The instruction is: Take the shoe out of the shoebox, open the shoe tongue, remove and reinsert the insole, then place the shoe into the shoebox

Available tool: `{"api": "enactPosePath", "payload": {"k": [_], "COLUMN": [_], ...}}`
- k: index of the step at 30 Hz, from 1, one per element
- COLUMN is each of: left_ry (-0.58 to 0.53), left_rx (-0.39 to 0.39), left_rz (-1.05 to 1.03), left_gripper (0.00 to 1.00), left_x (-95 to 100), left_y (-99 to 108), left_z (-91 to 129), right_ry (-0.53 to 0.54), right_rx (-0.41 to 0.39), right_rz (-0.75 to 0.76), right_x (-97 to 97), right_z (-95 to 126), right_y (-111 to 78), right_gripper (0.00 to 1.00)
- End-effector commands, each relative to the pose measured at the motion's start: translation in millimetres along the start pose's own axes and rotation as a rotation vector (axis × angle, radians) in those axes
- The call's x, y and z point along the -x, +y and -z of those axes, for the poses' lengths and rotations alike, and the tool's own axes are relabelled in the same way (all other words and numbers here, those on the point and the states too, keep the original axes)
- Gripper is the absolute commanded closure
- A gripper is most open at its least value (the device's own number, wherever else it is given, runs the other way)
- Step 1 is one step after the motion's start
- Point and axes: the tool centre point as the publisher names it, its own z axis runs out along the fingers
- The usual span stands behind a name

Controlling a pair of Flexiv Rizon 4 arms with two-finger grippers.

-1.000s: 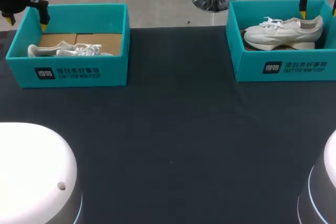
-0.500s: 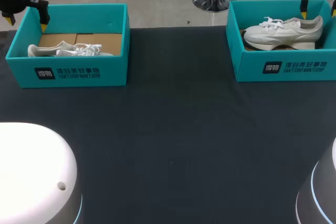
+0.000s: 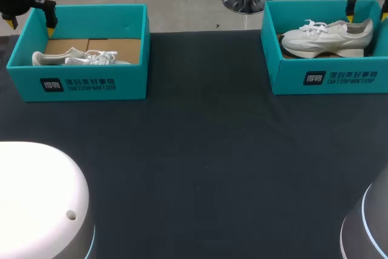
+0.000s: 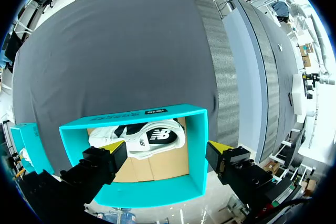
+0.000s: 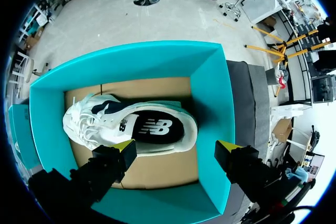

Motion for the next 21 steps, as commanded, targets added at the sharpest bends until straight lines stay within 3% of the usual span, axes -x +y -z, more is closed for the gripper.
{"api": "enactPosePath", "payload": {"k": [1,21], "left_ry": [0.002,0.002], "left_rx": [0.002,0.002], "left_rz": [0.000,0.000], "left_gripper": [0.00,0.00], "left_x": [-0.4,-0.4], "left_y": [-1.3,-1.3], "left_z": [0.6,0.6], "right_ry": [0.004,0.016], "right_rx": [-0.011,-0.019], "right_rz": [0.009,0.051], "right_x": [-0.9,1.8], "right_z": [-11.7,-39.0], "right_y": [8.6,17.7], "right_gripper": [0.00,0.00]}}
